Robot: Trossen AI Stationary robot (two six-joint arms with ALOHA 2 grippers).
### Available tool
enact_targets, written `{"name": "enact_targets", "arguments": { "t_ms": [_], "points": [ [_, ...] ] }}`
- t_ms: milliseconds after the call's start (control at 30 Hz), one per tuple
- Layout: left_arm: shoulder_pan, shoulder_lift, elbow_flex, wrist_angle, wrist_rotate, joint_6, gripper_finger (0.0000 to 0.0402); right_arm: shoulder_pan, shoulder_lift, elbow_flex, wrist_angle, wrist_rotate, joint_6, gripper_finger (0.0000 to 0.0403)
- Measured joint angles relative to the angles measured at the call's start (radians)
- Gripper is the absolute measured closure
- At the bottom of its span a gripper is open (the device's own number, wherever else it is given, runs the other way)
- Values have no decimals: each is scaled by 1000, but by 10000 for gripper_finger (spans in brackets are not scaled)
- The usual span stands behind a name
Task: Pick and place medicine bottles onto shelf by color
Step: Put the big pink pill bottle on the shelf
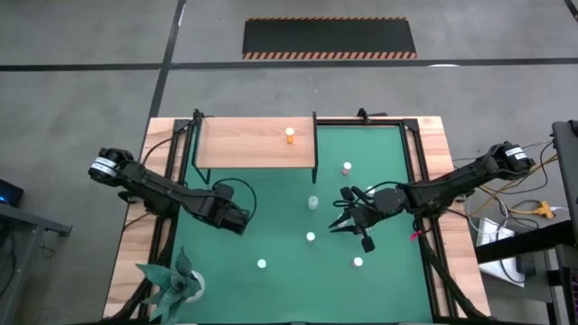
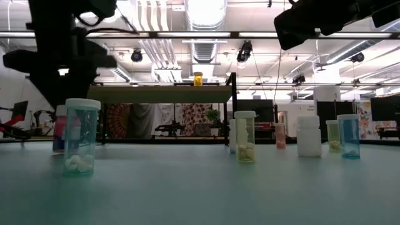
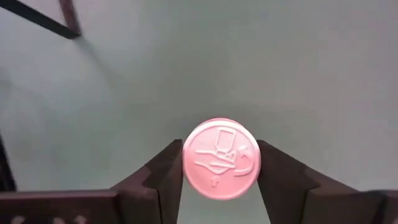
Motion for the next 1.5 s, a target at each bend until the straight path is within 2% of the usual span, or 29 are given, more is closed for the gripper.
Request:
{"name": "enact_targets", "arguments": {
  "t_ms": [133,267,367,433,533,633,700,900,1300,1500],
  "points": [
    [-6,-3,121,12,32,72,253,0,0,0,0,0,1,360],
    [-8,-1,304,81,30,298,252,0,0,0,0,0,-12,360],
    [2,-1,454,66,-1,449,241,0,0,0,0,0,-16,360],
    [26,-3,552,-11,-42,502,238,0,0,0,0,0,-16,360],
    [80,-5,690,-217,-160,504,236,0,0,0,0,0,-15,360],
    [151,-6,776,-418,-260,491,235,0,0,0,0,0,-5,360],
    [211,-8,796,-490,-270,477,234,0,0,0,0,0,-5,360],
    [368,-17,780,-495,-204,582,233,0,0,0,0,0,-3,360],
    [637,-22,627,-495,-36,657,232,0,0,0,-27,-1,-5,360],
    [737,-23,594,-496,-3,657,231,1,0,0,-38,-2,-5,360]
  ]
}}
